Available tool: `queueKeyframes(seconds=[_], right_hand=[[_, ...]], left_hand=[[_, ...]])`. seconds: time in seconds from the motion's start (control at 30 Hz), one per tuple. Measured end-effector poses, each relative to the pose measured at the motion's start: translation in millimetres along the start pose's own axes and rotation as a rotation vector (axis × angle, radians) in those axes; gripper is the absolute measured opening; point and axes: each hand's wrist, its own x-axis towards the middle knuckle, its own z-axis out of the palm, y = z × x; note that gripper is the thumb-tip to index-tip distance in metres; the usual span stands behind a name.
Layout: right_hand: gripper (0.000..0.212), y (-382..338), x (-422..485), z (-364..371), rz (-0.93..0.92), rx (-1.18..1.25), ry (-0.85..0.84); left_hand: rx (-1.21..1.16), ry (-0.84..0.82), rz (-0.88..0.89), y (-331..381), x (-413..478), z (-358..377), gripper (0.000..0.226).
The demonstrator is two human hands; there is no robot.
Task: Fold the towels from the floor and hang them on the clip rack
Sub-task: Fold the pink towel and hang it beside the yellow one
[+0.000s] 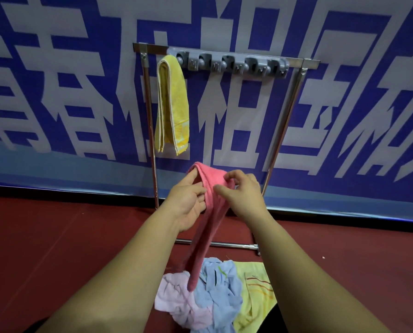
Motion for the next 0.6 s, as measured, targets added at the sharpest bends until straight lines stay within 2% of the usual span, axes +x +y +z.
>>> queueKeyframes(seconds=[0.13, 0.27, 0.43, 0.6], right_hand=[[0.051, -7, -5, 1, -0.087, -0.131, 0.025], [0.065, -12, -10, 5, -0.145, -0.224, -0.043], [0.061, -17, -18, 14, -0.188, -0.268, -0.023], [0.051, -14, -17, 14, -0.192, -0.266, 0.029]], left_hand=[[0.065, -0.005, 0.079, 2, -1, 5, 0.075], [0.073, 0.024, 0.133, 2, -1, 3, 0.078], [0.107, 0.031, 0.195, -1, 3, 0, 0.083], [0.294, 0.093, 0.253, -1, 10, -5, 0.093]])
